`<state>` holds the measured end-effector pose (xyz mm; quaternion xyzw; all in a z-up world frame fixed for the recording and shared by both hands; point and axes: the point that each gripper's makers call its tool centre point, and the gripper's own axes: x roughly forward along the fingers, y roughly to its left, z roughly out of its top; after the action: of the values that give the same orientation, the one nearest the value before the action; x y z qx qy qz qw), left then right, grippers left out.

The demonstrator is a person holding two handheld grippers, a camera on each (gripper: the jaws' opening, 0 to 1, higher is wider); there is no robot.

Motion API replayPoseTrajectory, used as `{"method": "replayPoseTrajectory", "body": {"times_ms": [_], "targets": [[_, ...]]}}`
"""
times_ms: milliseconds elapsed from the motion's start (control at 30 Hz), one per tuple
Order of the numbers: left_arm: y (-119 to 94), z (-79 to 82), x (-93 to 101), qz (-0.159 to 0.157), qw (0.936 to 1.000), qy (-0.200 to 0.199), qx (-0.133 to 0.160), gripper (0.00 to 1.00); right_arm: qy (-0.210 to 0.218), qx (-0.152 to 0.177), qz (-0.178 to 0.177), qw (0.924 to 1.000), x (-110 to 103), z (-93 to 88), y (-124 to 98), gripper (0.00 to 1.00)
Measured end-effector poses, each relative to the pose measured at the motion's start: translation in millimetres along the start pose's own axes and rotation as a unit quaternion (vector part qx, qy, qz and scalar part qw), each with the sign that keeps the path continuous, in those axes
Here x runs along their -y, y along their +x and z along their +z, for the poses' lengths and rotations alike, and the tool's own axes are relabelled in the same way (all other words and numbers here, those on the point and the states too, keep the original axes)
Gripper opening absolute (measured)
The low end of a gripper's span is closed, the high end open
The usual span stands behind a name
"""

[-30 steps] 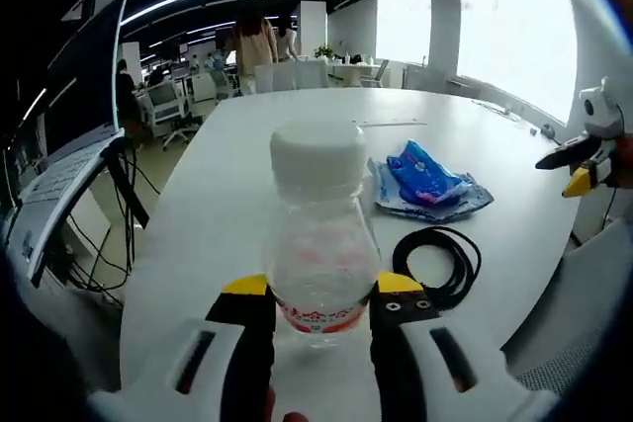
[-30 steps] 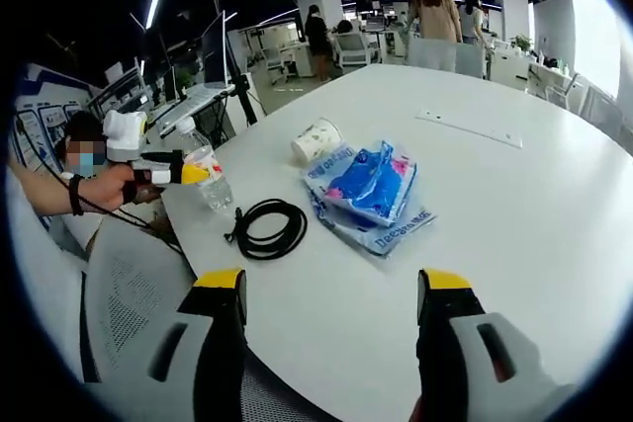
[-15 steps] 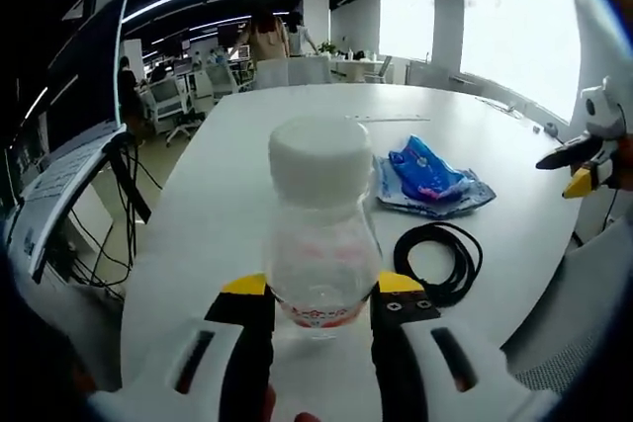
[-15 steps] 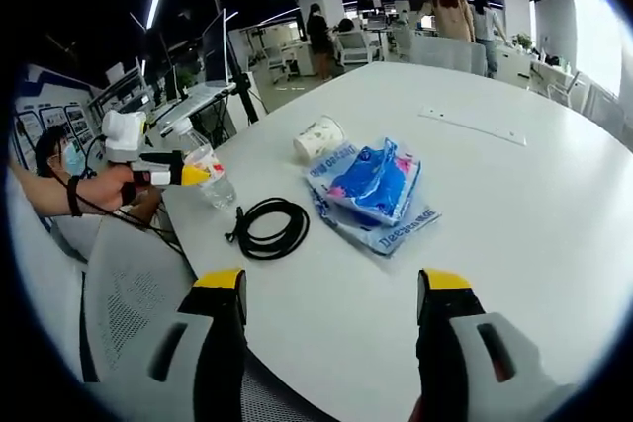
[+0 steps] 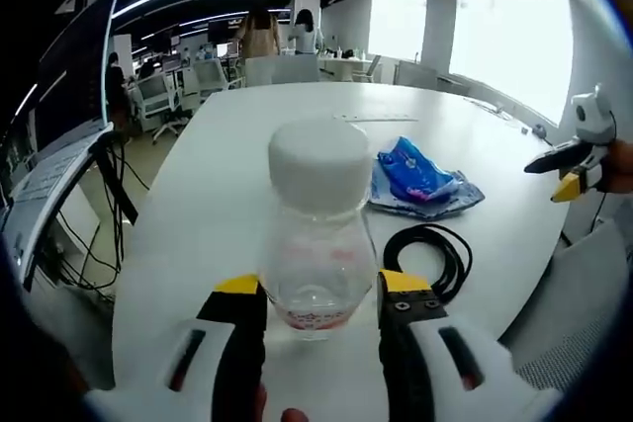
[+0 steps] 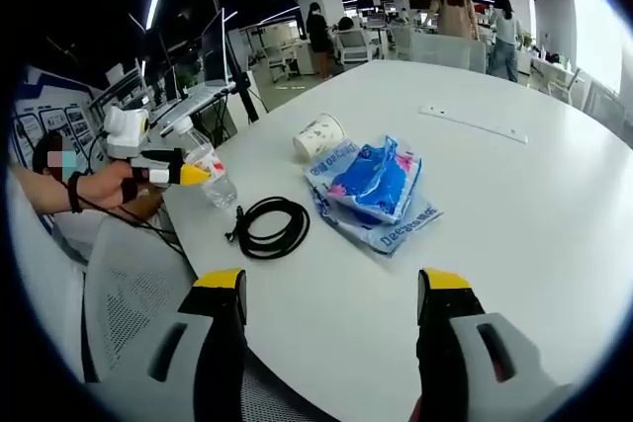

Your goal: Arrange the tabletop items into an orderly group along one side of the table until the central work area is clear of visible clutter.

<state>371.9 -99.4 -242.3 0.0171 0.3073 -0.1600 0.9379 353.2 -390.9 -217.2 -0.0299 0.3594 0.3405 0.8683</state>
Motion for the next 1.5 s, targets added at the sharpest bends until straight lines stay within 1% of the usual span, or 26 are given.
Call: {"method": "replayPoseTrajectory", "body": {"times_ms": [167, 300, 400, 567, 733, 800, 833, 1033, 1133, 1267, 1400, 1500], "targets": [[1, 2.4, -1.5, -0.020, 0.9998, 0.009, 0.004, 0.44, -0.001, -0.003, -0.003, 1.0000, 2, -1.1, -2, 0.70], [2, 1.7, -4.7, -0.031, 0.9990, 0.031, -0.005, 0.40, 0.002, -0.001, -0.007, 1.0000, 4, -1.1, -3, 0.70], [3, 1.9, -5.0, -0.041, 0.9985, 0.037, -0.005, 0.40, 0.001, -0.003, -0.009, 1.0000, 4, -1.8, -2, 0.70], [5, -0.5, -5.0, -0.040, 0.9985, 0.038, -0.002, 0.39, 0.005, -0.002, -0.012, 0.9999, 6, -6.2, 0, 0.70], [11, 1.0, -7.4, -0.022, 0.9993, 0.030, 0.001, 0.39, 0.007, -0.003, -0.013, 0.9999, 7, -8.6, 1, 0.70], [16, 3.8, -8.8, -0.016, 0.9995, 0.027, 0.001, 0.39, 0.007, -0.004, -0.014, 0.9999, 8, -9.5, 1, 0.70], [21, 6.4, -12.2, -0.008, 0.9997, 0.023, 0.000, 0.39, 0.009, -0.005, -0.014, 0.9998, 8, -10.7, 2, 0.70], [41, 20.2, -23.5, 0.012, 0.9998, 0.014, 0.000, 0.39, 0.012, -0.007, -0.018, 0.9997, 11, -12.4, 1, 0.69], [56, 30.9, -31.5, 0.022, 0.9997, 0.007, 0.001, 0.39, 0.015, -0.009, -0.023, 0.9996, 14, -13.4, 1, 0.69], [75, 45.0, -38.2, 0.025, 0.9997, 0.004, 0.001, 0.39, 0.018, -0.012, -0.026, 0.9994, 18, -14.7, 1, 0.69], [92, 62.0, -37.4, 0.027, 0.9996, 0.002, 0.002, 0.39, 0.024, -0.014, -0.029, 0.9992, 22, -14.4, 1, 0.69], [104, 71.1, -39.5, 0.030, 0.9995, 0.000, 0.002, 0.39, 0.026, -0.017, -0.030, 0.9991, 24, -14.9, 3, 0.69]]}}
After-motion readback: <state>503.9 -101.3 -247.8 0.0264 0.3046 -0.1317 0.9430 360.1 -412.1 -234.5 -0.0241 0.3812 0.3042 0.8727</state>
